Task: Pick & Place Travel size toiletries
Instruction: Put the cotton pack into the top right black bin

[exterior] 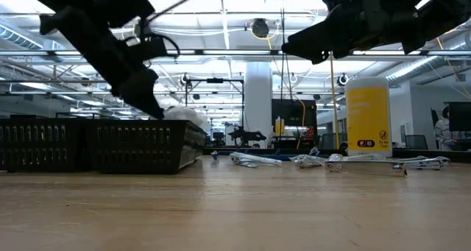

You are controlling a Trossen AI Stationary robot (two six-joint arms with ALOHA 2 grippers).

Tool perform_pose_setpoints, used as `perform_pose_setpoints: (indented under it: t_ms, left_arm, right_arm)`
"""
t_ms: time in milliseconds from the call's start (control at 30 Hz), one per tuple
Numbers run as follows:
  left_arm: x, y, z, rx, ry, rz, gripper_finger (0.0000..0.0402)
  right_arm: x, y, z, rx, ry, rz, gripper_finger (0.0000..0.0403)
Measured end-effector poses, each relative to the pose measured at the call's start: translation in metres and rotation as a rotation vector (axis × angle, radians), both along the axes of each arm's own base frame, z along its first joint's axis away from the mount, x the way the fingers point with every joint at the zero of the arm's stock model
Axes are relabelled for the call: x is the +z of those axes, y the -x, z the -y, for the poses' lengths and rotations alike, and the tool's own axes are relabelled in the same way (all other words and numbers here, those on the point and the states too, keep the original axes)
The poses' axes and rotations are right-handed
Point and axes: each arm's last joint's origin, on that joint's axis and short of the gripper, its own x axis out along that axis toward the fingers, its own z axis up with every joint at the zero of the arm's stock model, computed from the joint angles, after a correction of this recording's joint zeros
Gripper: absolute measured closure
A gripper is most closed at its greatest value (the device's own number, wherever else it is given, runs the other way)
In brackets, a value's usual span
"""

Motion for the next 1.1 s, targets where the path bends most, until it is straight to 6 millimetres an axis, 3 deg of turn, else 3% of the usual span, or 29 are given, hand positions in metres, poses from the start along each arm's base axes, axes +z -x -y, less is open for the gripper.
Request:
perform_pose_setpoints:
  t_ms: [233,400,767,1000,1100]
  left_arm:
    - [-0.021,-0.006,-0.012,0.027,0.09,-0.074,0.04]
    - [-0.022,-0.007,-0.014,0.039,0.099,-0.062,0.0395]
    - [0.018,-0.001,-0.01,-0.065,0.189,0.093,0.0394]
    - [0.041,0.01,-0.011,-0.133,0.125,0.144,0.0394]
    - [0.044,0.012,-0.014,-0.079,0.051,0.146,0.0394]
  right_arm:
    - [0.0,0.0,0.0,0.0,-0.001,0.0,0.0195]
    - [0.0,0.0,0.0,0.0,-0.001,0.0,0.0195]
    - [-0.001,0.0,0.0,0.0,-0.001,-0.012,0.0195]
    - [-0.002,0.0,0.0,0.0,-0.002,-0.023,0.0195]
    - [-0.002,0.0,0.0,0.0,-0.002,-0.023,0.0195]
